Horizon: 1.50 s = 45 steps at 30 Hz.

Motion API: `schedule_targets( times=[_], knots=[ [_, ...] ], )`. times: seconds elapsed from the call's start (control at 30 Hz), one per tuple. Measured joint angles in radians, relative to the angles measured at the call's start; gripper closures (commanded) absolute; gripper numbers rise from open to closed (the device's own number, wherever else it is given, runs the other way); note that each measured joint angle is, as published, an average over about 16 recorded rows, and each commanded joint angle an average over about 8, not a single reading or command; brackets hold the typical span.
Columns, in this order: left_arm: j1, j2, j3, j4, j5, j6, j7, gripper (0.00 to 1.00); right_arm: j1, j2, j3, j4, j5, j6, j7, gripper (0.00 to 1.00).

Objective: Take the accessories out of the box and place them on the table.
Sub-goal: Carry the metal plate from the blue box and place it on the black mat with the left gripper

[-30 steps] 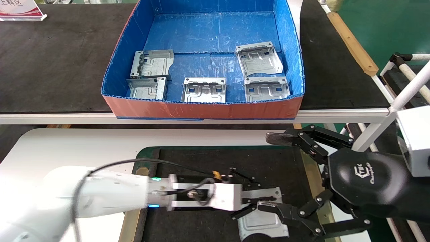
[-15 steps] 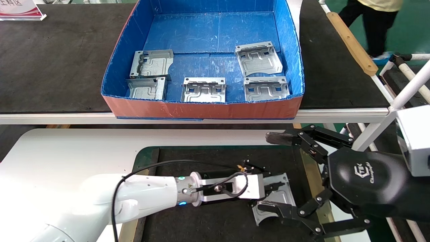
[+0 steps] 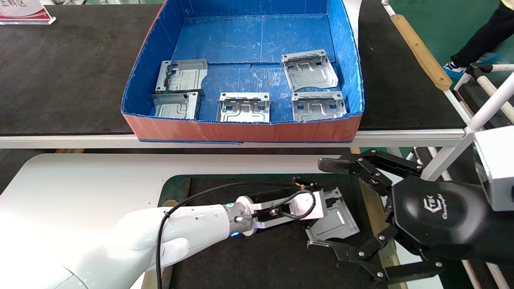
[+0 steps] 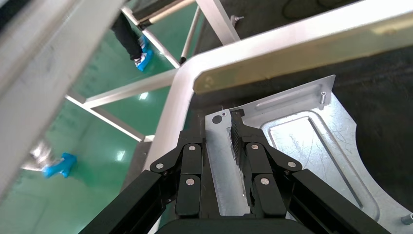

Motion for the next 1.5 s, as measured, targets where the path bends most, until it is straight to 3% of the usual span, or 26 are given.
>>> schedule_targets(
  times=[0.47,1.13,1.17,1.4,1.43,1.5],
  knots=[
    [-0.030,-0.003,0.131,-0.044,-0.123,-0.048,0.035,1.00,0.000,0.000,0.000,0.000,0.000,0.000,0.000,0.00],
    [-0.074,-0.006,0.218,-0.012,-0.194,0.015,0.205,1.00,0.000,0.000,0.000,0.000,0.000,0.000,0.000,0.00],
    [-0.074,-0.006,0.220,-0.011,-0.197,0.018,0.212,0.96,0.000,0.000,0.000,0.000,0.000,0.000,0.000,0.00],
    [-0.075,-0.006,0.231,-0.013,-0.217,0.032,0.242,0.09,0.000,0.000,0.000,0.000,0.000,0.000,0.000,0.00],
    [-0.075,-0.006,0.232,-0.013,-0.219,0.033,0.244,0.00,0.000,0.000,0.000,0.000,0.000,0.000,0.000,0.00],
    [-0.075,-0.006,0.233,-0.014,-0.222,0.035,0.246,0.00,0.000,0.000,0.000,0.000,0.000,0.000,0.000,0.00]
  ],
)
